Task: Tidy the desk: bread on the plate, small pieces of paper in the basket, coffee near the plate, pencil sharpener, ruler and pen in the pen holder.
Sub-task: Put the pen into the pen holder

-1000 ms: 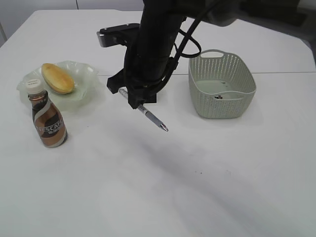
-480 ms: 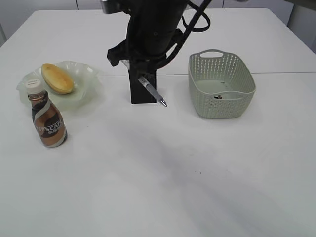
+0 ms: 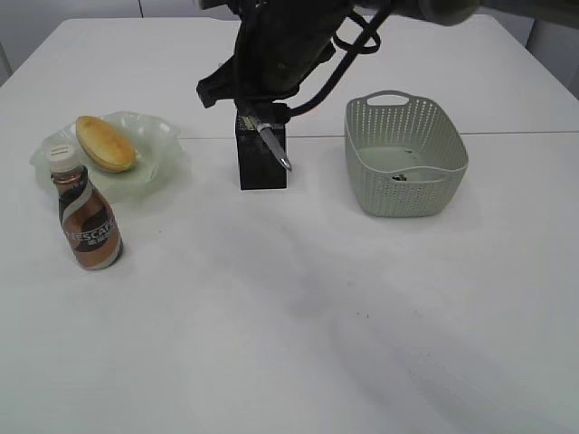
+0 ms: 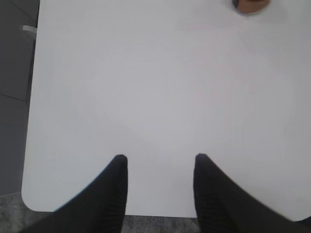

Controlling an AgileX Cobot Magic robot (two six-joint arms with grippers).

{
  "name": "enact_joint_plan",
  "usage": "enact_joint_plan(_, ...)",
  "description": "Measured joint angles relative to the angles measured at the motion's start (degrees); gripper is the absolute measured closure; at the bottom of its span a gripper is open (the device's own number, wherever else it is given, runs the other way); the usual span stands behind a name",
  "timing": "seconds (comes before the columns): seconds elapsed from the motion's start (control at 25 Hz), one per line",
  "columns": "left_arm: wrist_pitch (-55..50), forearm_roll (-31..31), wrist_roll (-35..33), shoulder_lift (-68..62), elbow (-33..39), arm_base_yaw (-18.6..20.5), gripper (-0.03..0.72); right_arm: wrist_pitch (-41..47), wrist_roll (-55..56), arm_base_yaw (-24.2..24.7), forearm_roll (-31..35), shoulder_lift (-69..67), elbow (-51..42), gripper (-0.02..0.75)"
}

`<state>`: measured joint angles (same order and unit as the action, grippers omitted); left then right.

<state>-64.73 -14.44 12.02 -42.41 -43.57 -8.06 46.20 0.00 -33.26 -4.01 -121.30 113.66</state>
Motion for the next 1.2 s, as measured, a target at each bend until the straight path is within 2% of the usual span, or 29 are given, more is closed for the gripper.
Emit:
enact_joint_plan(0.12,0.7,0.0,0.0,0.0,0.0,0.0,0.356,-11.5,0.0,0.0,-1.4,2.7,-8.4,0.659)
enact_joint_plan(0.32,1.5,0.0,0.0,0.0,0.0,0.0,0.356,-37.4,0.0,0.1,-3.9,10.4,-26.2,0.660)
enact_joint_plan(0.48,2.2,-0.1,0.0,0.0,0.0,0.0,0.356,-56.6,0.0,0.4,-4.2,13.9,-35.4,0.660)
enact_joint_plan(0.68,3.0,-0.1,0.0,0.0,0.0,0.0,0.356,-65.8,-4.4,0.9,-4.4,13.9,-38.3,0.660)
enact_joint_plan(0.96,3.4,-0.2,0.0,0.0,0.0,0.0,0.357,-80.5,-6.5,5.4,1.2,10.5,-38.4,0.660)
enact_joint_plan(1.2,3.7,-0.2,0.0,0.0,0.0,0.0,0.357,-90.8,-9.0,5.7,2.5,5.6,-37.4,0.660)
